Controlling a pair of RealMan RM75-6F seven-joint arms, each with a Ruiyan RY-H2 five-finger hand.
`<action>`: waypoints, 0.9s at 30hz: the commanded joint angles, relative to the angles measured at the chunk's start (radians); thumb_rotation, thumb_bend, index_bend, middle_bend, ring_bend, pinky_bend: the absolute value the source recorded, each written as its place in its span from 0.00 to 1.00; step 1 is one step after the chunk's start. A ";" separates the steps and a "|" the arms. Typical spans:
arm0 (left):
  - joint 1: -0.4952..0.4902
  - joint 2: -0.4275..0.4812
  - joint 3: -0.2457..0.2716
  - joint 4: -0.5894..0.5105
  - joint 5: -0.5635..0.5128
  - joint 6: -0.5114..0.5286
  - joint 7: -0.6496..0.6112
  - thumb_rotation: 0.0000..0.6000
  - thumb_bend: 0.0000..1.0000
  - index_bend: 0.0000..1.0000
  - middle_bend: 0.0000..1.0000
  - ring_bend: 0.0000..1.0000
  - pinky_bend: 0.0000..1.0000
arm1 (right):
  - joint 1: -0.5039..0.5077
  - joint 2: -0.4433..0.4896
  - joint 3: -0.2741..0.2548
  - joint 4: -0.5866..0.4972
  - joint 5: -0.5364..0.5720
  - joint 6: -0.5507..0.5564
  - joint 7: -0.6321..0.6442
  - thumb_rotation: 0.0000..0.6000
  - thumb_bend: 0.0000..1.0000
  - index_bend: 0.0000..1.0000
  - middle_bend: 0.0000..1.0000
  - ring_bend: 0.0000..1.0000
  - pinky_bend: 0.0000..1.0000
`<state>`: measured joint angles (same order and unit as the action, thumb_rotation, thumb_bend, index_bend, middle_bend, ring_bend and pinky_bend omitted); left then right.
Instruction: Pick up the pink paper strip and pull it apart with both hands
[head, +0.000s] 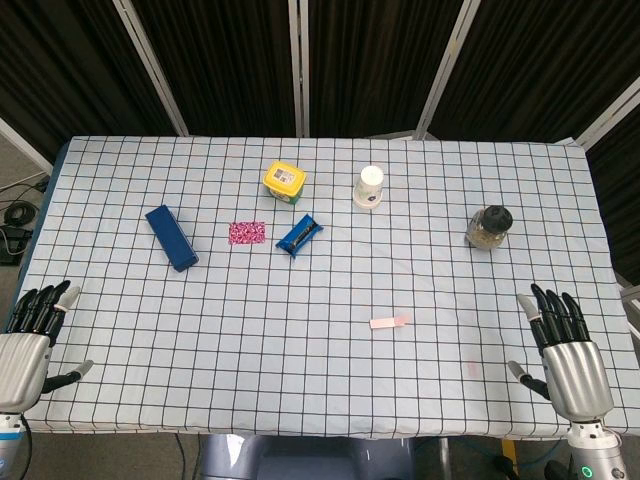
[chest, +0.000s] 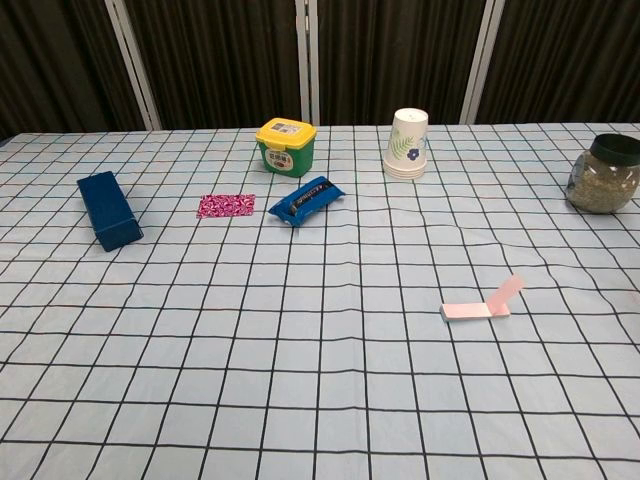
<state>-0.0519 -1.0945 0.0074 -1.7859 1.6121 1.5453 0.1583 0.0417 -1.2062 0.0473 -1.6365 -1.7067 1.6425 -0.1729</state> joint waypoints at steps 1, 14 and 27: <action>0.000 0.000 0.000 0.000 0.001 0.000 0.000 1.00 0.00 0.00 0.00 0.00 0.00 | 0.000 0.002 -0.002 -0.004 0.005 -0.007 -0.005 1.00 0.00 0.04 0.00 0.00 0.00; -0.011 -0.018 -0.009 0.010 -0.030 -0.029 0.024 1.00 0.00 0.00 0.00 0.00 0.00 | 0.178 -0.046 -0.025 0.154 -0.108 -0.235 0.041 1.00 0.00 0.18 0.00 0.00 0.00; -0.046 -0.083 -0.043 0.085 -0.107 -0.091 0.043 1.00 0.00 0.00 0.00 0.00 0.00 | 0.456 -0.264 -0.033 0.543 -0.266 -0.393 0.170 1.00 0.19 0.41 0.08 0.00 0.00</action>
<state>-0.0950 -1.1732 -0.0324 -1.7064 1.5099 1.4585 0.2019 0.4650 -1.4217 0.0195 -1.1504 -1.9449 1.2686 -0.0313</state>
